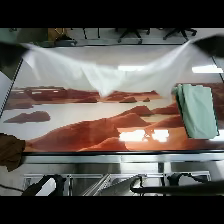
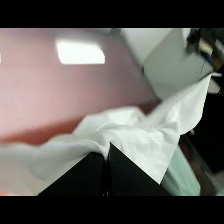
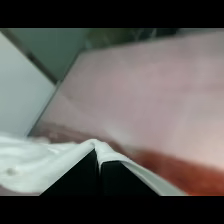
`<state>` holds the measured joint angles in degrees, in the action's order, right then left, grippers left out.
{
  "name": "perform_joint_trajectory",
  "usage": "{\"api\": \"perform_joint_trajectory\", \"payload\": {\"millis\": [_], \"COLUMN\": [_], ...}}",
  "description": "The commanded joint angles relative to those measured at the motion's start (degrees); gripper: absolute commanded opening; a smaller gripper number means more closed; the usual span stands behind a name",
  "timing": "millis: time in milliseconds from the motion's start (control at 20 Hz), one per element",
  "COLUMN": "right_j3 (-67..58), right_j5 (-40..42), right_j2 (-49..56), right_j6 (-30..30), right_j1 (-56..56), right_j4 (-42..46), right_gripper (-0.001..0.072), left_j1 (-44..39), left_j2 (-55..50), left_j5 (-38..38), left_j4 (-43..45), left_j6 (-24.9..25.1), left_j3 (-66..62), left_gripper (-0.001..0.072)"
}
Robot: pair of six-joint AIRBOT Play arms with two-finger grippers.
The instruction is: Fold the shirts.
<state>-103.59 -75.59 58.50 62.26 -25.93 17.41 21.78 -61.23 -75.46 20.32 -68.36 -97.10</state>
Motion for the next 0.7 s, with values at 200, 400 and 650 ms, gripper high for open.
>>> {"api": "perform_joint_trajectory", "payload": {"millis": [200,400,650], "right_j3": [-14.8,-14.8,-10.2], "right_j5": [6.4,6.2,0.7], "right_j2": [-10.8,-13.6,-9.2], "right_j6": [8.0,6.5,4.5], "right_j1": [-9.2,-9.2,-9.0], "right_j4": [-3.3,-3.3,-3.6], "right_gripper": [0.0021,0.0021,0.0021], "left_j1": [22.8,24.4,24.0], "left_j2": [11.9,12.9,6.1], "left_j5": [3.8,4.6,-0.6], "left_j4": [-7.8,-7.8,-7.3], "left_j6": [-6.5,-7.1,-3.0], "left_j3": [-19.8,-20.1,-20.1], "left_gripper": [0.0011,0.0012,0.0011]}}
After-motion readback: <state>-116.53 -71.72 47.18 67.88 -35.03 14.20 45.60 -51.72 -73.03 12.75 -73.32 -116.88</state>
